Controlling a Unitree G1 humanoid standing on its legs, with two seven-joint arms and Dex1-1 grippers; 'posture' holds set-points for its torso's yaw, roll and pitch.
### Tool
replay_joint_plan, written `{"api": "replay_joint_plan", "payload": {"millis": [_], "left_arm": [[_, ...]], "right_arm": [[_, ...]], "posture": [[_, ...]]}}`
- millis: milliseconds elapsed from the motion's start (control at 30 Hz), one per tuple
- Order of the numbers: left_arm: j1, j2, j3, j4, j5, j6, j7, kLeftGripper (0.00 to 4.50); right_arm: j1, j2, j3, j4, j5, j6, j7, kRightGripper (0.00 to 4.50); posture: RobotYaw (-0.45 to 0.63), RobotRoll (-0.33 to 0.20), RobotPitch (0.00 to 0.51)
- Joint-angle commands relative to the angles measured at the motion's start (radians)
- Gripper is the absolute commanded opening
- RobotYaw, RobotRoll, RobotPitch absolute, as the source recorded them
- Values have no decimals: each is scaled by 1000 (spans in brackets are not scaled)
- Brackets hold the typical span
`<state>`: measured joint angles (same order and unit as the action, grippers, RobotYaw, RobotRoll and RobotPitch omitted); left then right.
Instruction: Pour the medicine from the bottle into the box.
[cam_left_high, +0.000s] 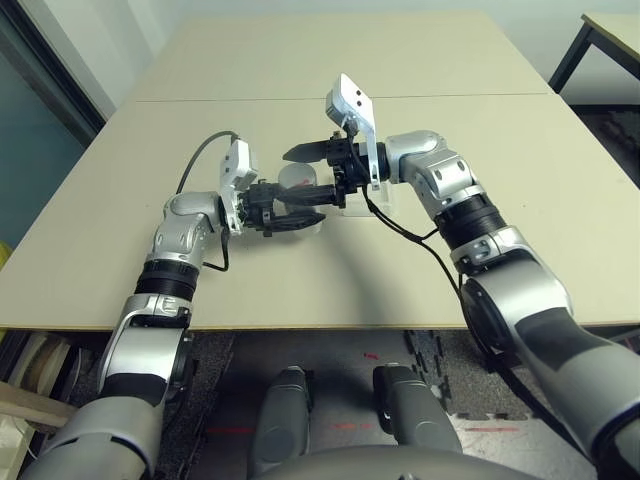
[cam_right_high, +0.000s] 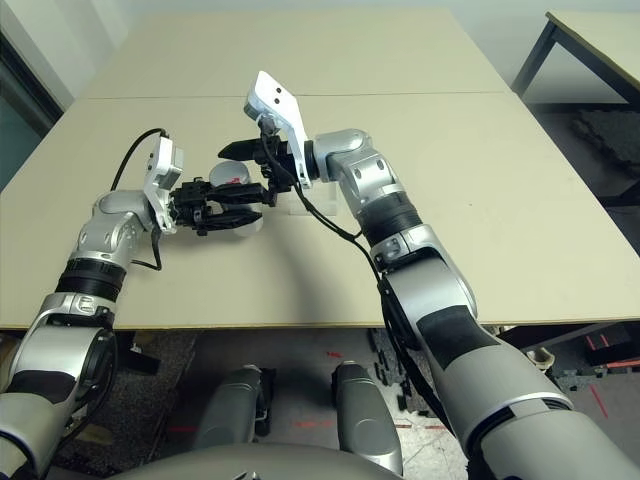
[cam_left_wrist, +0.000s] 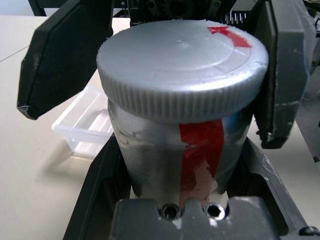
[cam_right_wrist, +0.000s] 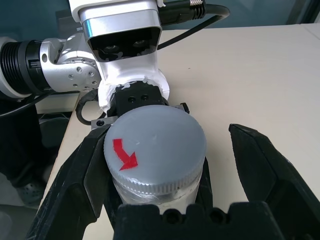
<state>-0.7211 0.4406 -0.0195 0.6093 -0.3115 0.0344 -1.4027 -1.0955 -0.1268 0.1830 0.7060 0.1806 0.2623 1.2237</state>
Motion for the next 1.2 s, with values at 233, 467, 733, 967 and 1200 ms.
{"api": "replay_joint_plan", "payload": {"millis": [233,467,733,967,1200], "left_arm": [[-29,-7,-9,38,7,-21,-18,2694],[-42,-13,-17,71,13,-32,-30,2694],[-35,7,-14,81,15,-35,-48,2694],[-19,22,-11,73,12,-30,-49,2694],[-21,15,-13,80,16,-35,-42,2694]], "right_arm": [[38,-113,-52,-35,35,34,-18,4500],[80,-199,-78,-135,91,109,-26,4500],[125,-311,-110,-173,106,147,-11,4500],[147,-340,-116,-228,122,189,0,4500],[144,-284,-92,-371,182,288,-2,4500]], "posture": [[-75,0,83],[-95,0,82],[-95,0,85],[-92,0,87],[-93,0,84]]}}
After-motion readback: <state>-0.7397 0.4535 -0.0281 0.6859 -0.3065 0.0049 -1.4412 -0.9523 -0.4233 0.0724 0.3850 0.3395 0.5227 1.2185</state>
